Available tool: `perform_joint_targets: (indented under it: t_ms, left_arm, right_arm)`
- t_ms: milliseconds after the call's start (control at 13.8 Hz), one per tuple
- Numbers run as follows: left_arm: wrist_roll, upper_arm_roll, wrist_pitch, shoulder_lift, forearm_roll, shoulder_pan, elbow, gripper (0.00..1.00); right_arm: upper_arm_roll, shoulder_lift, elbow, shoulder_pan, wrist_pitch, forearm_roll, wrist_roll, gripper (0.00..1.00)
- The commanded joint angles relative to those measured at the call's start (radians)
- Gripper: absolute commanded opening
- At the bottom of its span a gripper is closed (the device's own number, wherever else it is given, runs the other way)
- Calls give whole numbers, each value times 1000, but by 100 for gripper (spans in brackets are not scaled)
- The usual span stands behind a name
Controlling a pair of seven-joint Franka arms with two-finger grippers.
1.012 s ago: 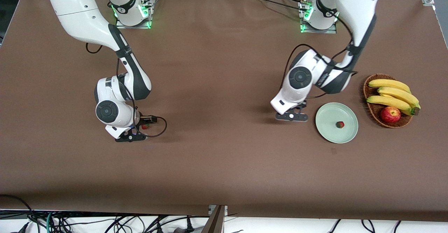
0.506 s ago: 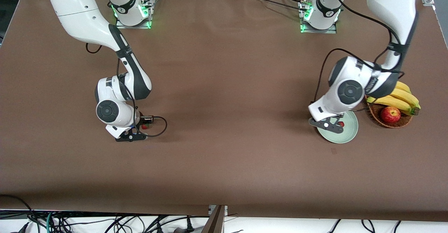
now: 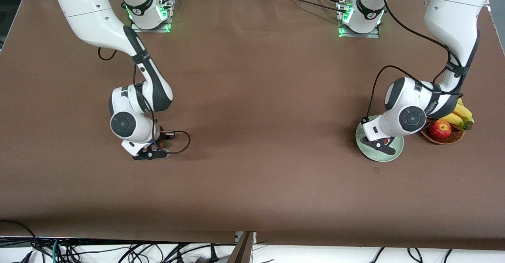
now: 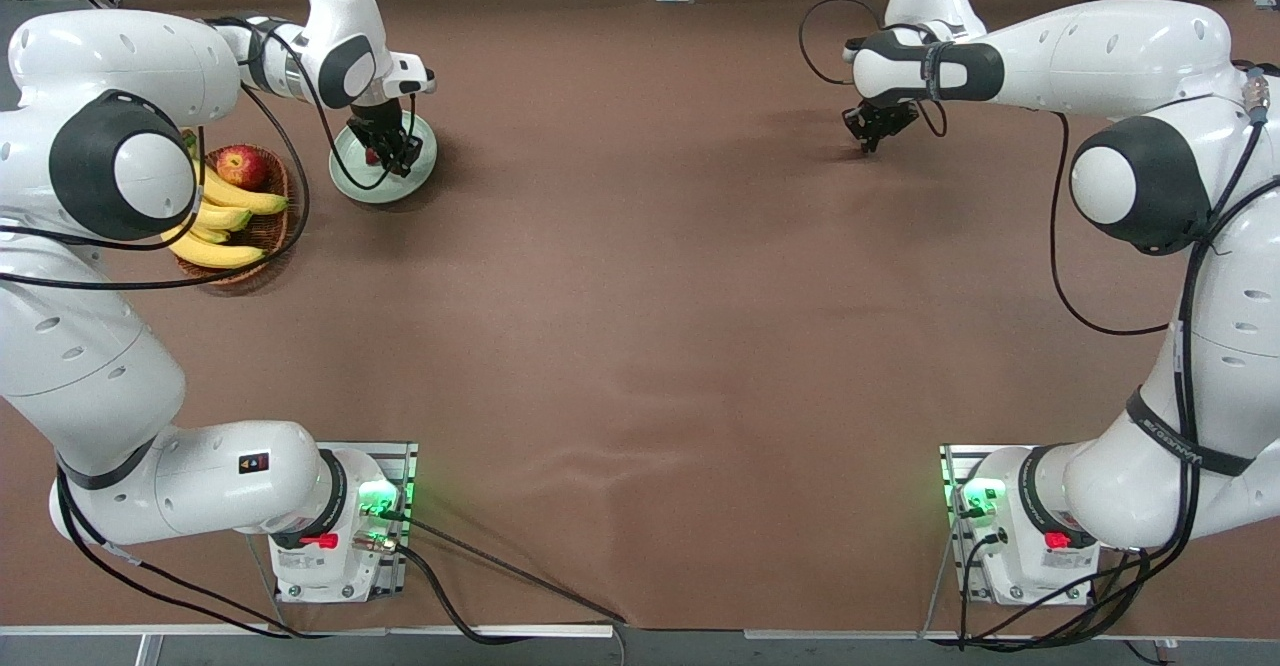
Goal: Collect all strawberries into plate
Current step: 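Drop the strawberry onto the plate while the right gripper reaches the last, then grasp the last strawberry with the right gripper and lift it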
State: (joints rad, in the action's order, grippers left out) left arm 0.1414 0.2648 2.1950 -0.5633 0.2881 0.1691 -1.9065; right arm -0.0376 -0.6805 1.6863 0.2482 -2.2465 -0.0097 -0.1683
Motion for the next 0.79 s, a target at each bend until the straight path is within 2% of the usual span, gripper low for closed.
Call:
perform_joint_targets:
  t_ms: [0,72,217,289,361,506,723]
  left_arm:
    - [9,19,2,-1,17,32,-2,56]
    - [9,21,-4,2,17,32,1,97]
    - [15,21,-12,13,17,35,6,100]
    - [15,22,-30,34,17,33,9,100]
    - [15,27,-73,54,16,33,21,100]
    - [10,54,-186,92,6,30,78,100]
    - [-2,103,-332,94,-16,27,205,100]
  right_arm:
    - [-74,36,-10,-1,8,4,-113,0]
    - [-94,36,-19,-1,8,0,-147,0]
    - [-96,36,-20,-1,8,-1,-146,0]
    - [-94,36,-20,-1,8,-12,-136,16]
    - [-81,33,-19,-3,8,-19,-120,98]
    - [-16,30,-16,-3,8,-47,26,100]
    - [22,22,-11,-6,7,-47,85,100]
